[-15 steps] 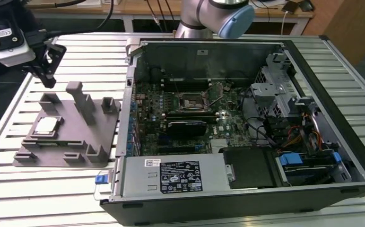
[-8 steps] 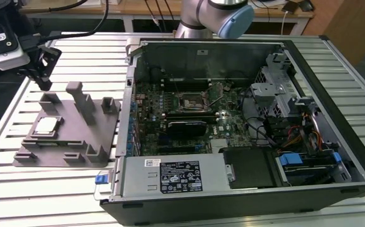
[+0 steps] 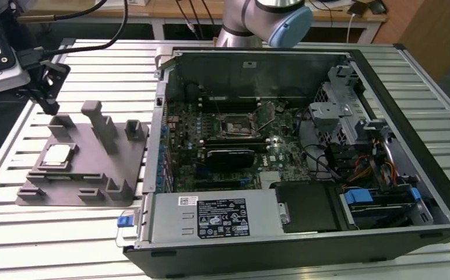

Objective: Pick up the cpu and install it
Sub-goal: 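Reach for the cpu, then pick up the cpu and move it towards the insertion slot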

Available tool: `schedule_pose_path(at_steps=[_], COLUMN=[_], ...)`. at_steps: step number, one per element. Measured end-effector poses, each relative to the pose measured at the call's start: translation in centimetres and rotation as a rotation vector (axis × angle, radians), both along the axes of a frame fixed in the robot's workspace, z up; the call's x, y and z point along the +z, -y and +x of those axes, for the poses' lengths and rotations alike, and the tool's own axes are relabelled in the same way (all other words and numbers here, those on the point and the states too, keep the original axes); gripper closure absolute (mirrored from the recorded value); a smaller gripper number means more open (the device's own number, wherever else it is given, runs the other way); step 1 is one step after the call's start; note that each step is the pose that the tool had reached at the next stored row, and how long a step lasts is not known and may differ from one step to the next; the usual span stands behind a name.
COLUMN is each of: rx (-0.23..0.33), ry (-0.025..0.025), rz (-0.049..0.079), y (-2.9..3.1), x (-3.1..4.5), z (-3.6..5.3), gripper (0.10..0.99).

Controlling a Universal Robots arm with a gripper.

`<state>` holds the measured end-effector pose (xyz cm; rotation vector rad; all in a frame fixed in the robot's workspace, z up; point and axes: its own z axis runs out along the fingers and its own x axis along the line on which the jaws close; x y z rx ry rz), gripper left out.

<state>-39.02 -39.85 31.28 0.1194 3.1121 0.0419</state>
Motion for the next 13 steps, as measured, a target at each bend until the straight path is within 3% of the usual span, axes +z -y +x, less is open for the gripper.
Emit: schedule_pose_path(at_steps=[13], rx=[0.000], ry=[-0.0002], rz=[0.000], y=[0.00], x=[-0.44], z=[-0.25], gripper=[0.980])
